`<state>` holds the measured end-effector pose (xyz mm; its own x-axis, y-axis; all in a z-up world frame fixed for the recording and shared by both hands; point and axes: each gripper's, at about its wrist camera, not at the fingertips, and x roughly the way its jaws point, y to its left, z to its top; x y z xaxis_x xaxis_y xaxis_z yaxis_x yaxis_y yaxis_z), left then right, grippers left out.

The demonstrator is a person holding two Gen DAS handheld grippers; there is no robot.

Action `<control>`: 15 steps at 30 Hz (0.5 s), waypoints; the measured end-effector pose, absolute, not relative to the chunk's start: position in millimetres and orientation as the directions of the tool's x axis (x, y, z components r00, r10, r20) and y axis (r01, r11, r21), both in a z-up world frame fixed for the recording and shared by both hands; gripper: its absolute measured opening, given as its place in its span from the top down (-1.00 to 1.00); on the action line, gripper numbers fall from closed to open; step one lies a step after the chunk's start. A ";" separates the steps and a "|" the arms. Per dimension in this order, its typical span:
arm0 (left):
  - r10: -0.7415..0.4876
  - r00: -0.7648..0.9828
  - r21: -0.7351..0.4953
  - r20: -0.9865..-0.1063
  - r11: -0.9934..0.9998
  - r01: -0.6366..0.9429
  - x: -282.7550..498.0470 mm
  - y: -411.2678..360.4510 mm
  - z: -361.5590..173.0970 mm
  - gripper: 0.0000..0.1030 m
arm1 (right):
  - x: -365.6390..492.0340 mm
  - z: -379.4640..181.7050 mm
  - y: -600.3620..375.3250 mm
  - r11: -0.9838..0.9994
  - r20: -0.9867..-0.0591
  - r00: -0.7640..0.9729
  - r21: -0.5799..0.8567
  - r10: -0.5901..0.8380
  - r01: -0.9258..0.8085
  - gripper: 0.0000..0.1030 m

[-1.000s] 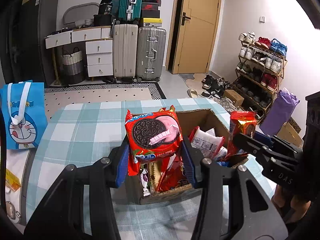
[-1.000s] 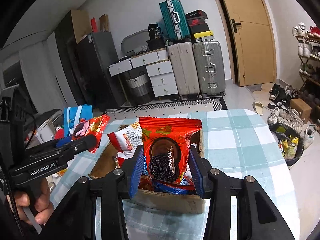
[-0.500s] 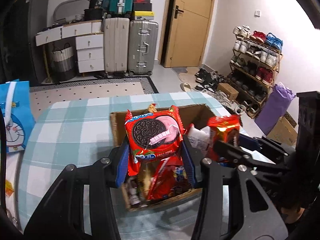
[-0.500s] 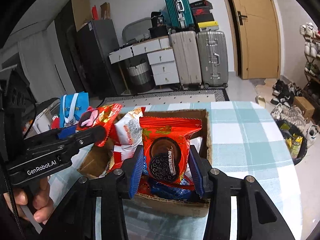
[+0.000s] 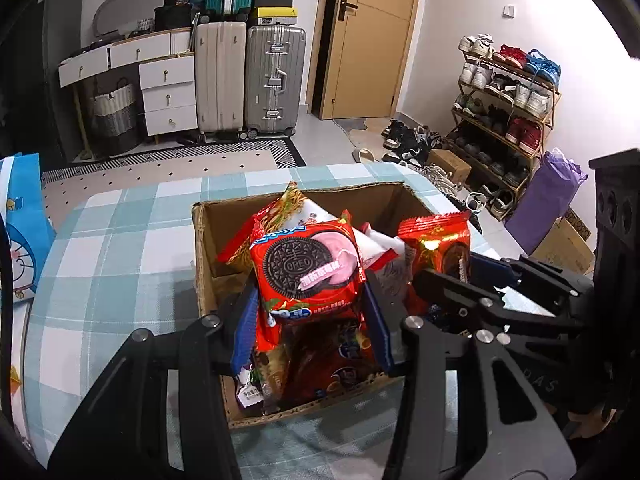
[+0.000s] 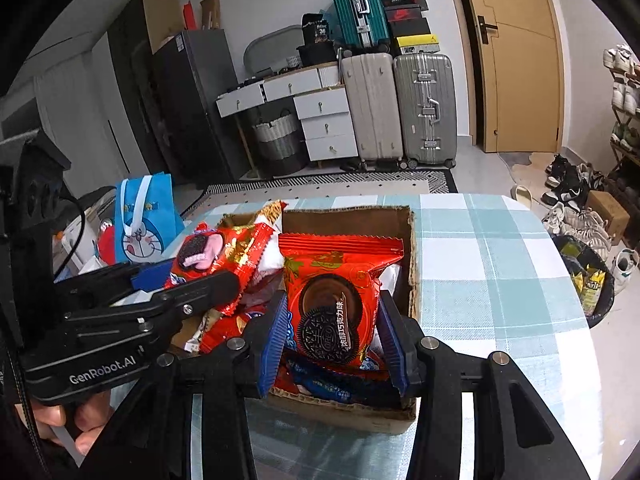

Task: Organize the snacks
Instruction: 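Lower the Oreo packs into the box and open both grippers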

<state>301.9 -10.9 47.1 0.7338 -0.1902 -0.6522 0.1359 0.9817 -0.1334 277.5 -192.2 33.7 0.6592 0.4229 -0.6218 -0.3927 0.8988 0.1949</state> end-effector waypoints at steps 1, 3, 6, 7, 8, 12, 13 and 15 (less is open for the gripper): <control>-0.191 0.731 -0.135 -0.655 0.981 0.136 302.7 -10.0 45.5 0.14 | 278.3 31.7 -190.5 0.896 -0.626 0.652 0.198 0.428 -0.398 0.14; -0.192 0.724 -0.134 -0.662 0.981 0.137 304.5 -9.9 41.4 0.14 | 279.3 28.9 -188.9 0.892 -0.632 0.643 0.198 0.432 -0.406 0.14; -0.191 0.716 -0.130 -0.672 0.982 0.140 307.0 -10.2 35.3 0.14 | 280.6 25.1 -186.0 0.890 -0.637 0.636 0.197 0.434 -0.410 0.14; -0.189 0.715 -0.128 -0.674 0.982 0.139 307.5 -9.6 33.5 0.14 | 282.0 24.5 -186.1 0.891 -0.638 0.636 0.199 0.435 -0.409 0.14; -0.180 0.716 -0.120 -0.675 0.984 0.134 308.3 -9.8 31.1 0.14 | 282.6 24.0 -186.0 0.891 -0.639 0.636 0.197 0.433 -0.408 0.14; -0.167 0.708 -0.109 -0.686 0.986 0.127 309.3 -9.9 26.5 0.14 | 282.9 25.2 -187.1 0.902 -0.640 0.652 0.168 0.407 -0.398 0.14; -0.167 0.707 -0.110 -0.687 0.986 0.125 310.2 -8.7 26.0 0.14 | 285.2 25.4 -189.4 0.896 -0.639 0.643 0.187 0.423 -0.403 0.14; -0.163 0.707 -0.110 -0.688 0.987 0.119 311.8 -7.3 24.3 0.14 | 286.4 25.9 -189.8 0.894 -0.638 0.642 0.186 0.426 -0.408 0.14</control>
<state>311.8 -7.3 24.3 0.7068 -0.1627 -0.6884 0.1195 0.9867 -0.1105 286.4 -189.8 25.9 0.6417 0.4256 -0.6381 -0.4076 0.8939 0.1863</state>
